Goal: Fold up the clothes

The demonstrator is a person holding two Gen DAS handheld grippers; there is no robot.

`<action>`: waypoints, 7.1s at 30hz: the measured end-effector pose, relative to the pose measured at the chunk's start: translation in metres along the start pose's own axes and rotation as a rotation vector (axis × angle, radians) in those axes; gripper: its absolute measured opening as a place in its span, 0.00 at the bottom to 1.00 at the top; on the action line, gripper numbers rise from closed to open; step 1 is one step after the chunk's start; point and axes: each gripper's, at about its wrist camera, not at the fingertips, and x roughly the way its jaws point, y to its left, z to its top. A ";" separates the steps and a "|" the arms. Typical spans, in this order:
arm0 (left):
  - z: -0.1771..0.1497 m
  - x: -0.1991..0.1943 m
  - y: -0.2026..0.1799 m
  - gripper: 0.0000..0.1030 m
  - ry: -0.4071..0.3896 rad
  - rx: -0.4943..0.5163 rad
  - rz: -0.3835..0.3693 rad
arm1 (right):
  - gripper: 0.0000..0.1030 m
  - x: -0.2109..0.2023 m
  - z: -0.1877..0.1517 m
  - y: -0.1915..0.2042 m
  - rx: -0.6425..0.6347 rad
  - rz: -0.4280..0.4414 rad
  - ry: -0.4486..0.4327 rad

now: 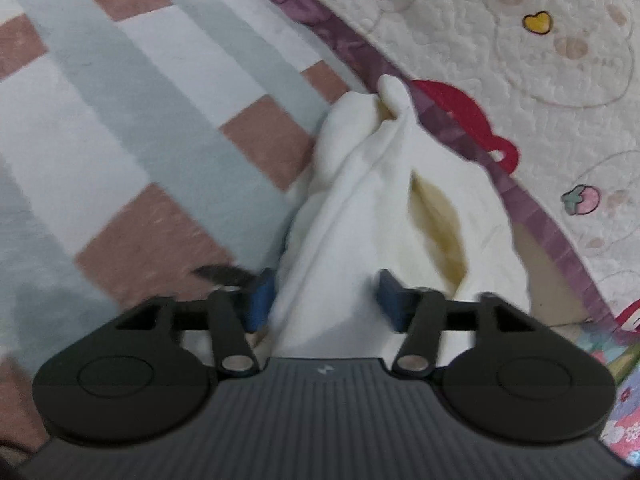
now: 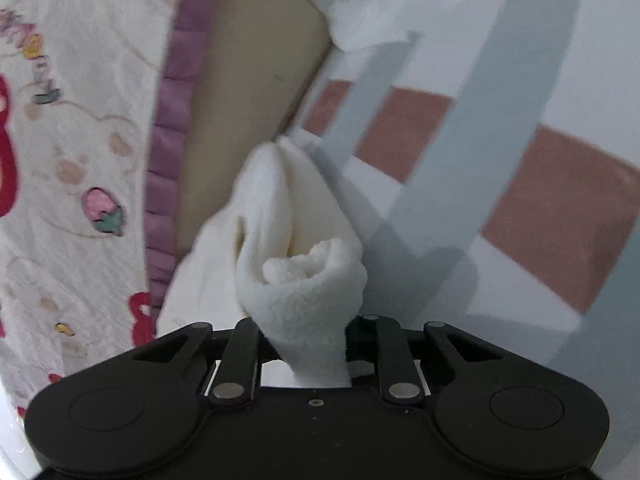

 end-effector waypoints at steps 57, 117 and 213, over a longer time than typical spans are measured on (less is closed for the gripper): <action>0.060 0.001 -0.091 0.05 -0.098 0.548 -0.092 | 0.42 -0.093 -0.022 -0.010 -0.513 -0.212 0.090; -0.173 0.026 -0.150 0.45 0.307 0.837 -0.129 | 0.18 -0.101 -0.027 0.052 -0.442 0.155 -0.009; -0.048 -0.080 -0.035 0.28 0.036 0.478 -0.037 | 0.22 -0.038 -0.239 0.140 -1.518 -0.041 0.231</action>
